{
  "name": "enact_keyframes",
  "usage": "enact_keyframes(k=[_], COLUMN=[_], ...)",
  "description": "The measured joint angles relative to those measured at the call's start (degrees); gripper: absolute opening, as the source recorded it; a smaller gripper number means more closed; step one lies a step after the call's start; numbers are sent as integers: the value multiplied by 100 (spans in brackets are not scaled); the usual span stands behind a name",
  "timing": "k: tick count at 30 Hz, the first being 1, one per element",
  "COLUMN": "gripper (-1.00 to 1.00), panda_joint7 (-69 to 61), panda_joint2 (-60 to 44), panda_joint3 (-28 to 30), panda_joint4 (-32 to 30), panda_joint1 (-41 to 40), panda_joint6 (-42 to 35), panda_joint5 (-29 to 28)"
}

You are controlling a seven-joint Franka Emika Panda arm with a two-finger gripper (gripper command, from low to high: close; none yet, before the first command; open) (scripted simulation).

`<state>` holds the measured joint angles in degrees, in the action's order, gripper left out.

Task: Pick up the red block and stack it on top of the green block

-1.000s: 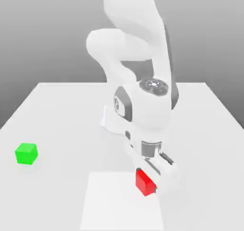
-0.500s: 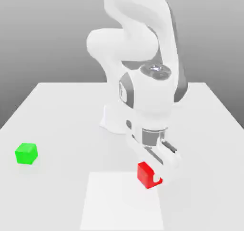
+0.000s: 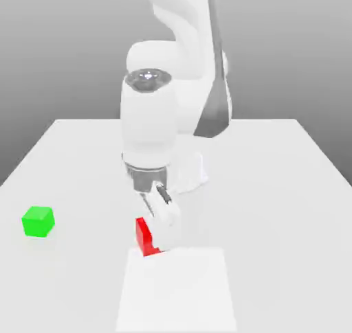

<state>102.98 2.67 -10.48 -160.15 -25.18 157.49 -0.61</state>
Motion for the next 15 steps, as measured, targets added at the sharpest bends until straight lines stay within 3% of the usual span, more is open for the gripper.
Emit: enact_keyframes(k=[15], gripper=[-100], panda_joint7=[-2405], panda_joint2=[224], panda_joint3=[1707], panda_joint4=[199], panda_joint1=[-2243], panda_joint6=[-414], panda_joint5=[-79])
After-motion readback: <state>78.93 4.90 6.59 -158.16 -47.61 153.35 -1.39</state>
